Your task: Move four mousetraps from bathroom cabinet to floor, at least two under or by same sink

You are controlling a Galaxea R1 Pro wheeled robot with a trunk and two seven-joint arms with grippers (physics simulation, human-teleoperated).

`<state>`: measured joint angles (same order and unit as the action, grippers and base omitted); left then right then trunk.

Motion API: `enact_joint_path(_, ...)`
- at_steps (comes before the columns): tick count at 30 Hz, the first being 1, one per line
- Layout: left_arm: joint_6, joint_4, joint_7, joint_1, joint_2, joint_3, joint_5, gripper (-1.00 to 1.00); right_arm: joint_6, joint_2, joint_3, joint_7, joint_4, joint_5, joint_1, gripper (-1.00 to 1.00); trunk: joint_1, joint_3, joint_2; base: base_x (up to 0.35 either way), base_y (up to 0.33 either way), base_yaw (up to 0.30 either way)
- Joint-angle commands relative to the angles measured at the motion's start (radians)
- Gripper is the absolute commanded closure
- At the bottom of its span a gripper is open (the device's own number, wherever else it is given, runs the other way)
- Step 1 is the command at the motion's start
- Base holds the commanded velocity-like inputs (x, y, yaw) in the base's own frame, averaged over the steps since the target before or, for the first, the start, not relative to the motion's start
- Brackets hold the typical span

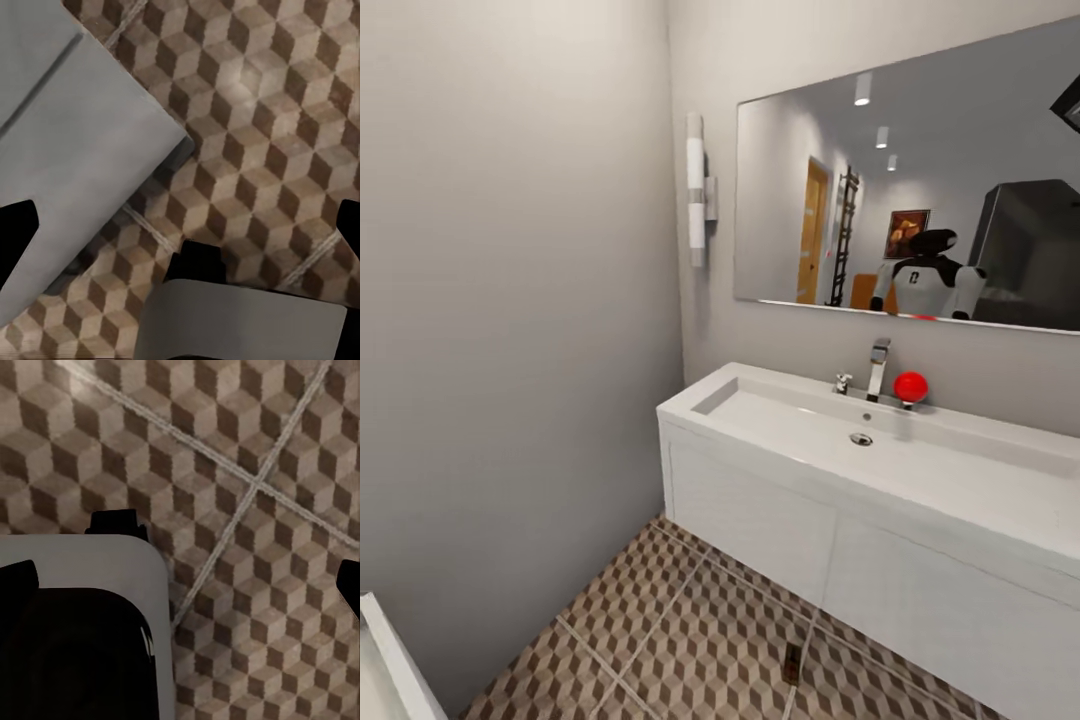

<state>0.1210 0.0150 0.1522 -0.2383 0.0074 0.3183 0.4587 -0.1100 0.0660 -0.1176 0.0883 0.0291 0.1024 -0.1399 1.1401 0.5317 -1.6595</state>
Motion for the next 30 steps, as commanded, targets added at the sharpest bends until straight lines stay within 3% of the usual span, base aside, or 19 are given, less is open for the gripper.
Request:
enact_joint_path(1, 0.002, 0.000, 0.003, 0.000, 0.000, 0.008, 0.008, -1.00, -0.006, 0.000, -0.008, 0.003, 0.003, 0.011, -0.001, -1.00, 0.000, 0.001, 0.000, 0.000, 0.000, 0.280)
enact_joint_path(30, 0.002, 0.000, 0.003, -0.001, 0.000, 0.008, 0.008, -1.00, -0.005, 0.005, -0.007, -0.005, 0.003, 0.010, -0.001, -1.00, 0.000, 0.001, 0.000, 0.000, 0.000, 0.282)
